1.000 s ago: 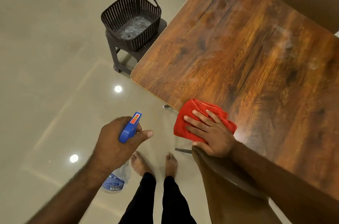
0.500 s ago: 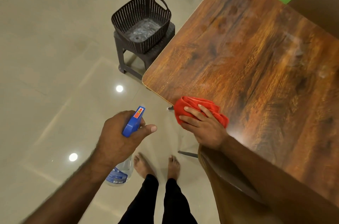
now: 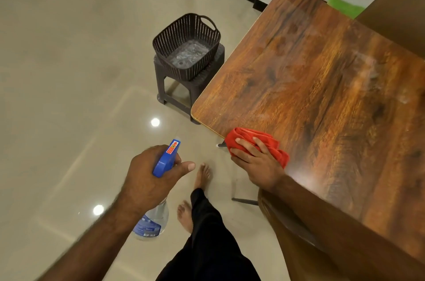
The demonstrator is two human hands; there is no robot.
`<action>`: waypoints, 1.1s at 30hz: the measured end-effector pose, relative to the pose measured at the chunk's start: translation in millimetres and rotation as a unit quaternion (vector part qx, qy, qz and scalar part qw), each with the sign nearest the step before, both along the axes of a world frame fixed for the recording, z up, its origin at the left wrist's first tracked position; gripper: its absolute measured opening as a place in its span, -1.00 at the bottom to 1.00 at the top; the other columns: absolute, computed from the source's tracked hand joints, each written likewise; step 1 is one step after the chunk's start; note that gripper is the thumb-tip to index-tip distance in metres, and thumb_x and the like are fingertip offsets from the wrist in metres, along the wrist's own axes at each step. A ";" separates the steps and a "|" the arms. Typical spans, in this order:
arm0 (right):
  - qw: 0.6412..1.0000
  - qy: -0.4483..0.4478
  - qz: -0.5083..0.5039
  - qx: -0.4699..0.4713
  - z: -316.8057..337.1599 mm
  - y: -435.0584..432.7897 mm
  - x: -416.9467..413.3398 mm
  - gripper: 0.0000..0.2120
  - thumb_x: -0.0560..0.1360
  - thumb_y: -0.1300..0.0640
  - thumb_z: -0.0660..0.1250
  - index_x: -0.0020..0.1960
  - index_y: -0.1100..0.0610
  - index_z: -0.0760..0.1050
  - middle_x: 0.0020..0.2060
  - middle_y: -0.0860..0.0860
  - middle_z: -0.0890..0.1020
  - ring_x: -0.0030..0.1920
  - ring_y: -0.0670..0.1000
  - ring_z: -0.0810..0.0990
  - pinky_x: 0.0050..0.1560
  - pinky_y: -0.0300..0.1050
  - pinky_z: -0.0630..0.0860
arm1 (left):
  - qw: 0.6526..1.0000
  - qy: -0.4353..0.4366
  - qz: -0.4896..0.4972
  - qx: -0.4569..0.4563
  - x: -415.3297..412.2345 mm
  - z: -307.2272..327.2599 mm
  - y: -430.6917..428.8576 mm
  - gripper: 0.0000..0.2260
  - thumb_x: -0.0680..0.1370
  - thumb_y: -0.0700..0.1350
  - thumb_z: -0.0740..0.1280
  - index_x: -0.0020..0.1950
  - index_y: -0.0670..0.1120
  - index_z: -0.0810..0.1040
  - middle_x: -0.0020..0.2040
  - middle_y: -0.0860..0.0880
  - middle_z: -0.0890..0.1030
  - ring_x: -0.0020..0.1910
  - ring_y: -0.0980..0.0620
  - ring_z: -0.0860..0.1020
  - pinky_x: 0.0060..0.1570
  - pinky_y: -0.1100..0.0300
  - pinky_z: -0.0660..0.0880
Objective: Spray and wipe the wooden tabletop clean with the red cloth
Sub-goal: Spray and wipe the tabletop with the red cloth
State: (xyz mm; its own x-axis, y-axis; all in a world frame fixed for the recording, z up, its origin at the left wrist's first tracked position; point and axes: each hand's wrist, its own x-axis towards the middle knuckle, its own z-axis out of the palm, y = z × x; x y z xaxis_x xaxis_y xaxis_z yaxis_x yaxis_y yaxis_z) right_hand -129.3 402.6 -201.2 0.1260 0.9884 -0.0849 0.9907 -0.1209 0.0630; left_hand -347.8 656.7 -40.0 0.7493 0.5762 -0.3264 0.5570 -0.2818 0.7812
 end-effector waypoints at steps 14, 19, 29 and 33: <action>0.985 0.158 0.064 -0.015 15.2 190.9 27.4 -0.42 0.60 0.13 0.32 0.60 -0.07 0.33 0.59 -0.11 0.37 0.66 0.04 0.16 0.62 0.20 -0.02 | 0.999 0.024 -0.011 0.037 31.8 19.7 32.1 -0.66 0.36 0.27 0.45 -0.25 0.01 0.55 -0.37 0.02 0.60 -0.36 0.01 0.57 -0.29 0.27 0.46; 0.948 0.268 -0.139 0.103 10.6 147.9 55.1 -0.41 0.58 0.26 0.25 0.60 0.04 0.37 0.58 -0.04 0.41 0.62 0.04 0.27 0.63 0.16 0.12 | 0.999 0.019 -0.021 0.044 36.6 21.0 40.9 -0.70 0.38 0.22 0.48 -0.25 0.01 0.55 -0.38 0.00 0.60 -0.37 0.01 0.56 -0.30 0.37 0.45; 0.943 0.194 -0.223 0.151 31.7 73.8 75.9 -0.32 0.67 -0.22 0.18 0.70 -0.02 0.11 0.69 -0.12 0.10 0.69 0.00 0.00 0.63 0.31 -0.01 | 1.000 -0.003 -0.019 0.021 52.0 23.7 31.2 -0.70 0.37 0.20 0.49 -0.24 0.00 0.56 -0.37 -0.01 0.60 -0.34 0.02 0.58 -0.35 0.47 0.46; 0.980 0.160 -0.110 0.048 18.9 92.6 77.4 -0.40 0.70 -0.24 0.08 0.69 -0.16 0.08 0.70 -0.20 0.00 0.70 0.04 -0.09 0.54 0.53 -0.09 | 0.999 -0.004 -0.032 0.024 58.4 21.6 26.9 -0.71 0.38 0.20 0.50 -0.24 0.01 0.56 -0.37 0.02 0.61 -0.32 0.06 0.58 -0.30 0.45 0.48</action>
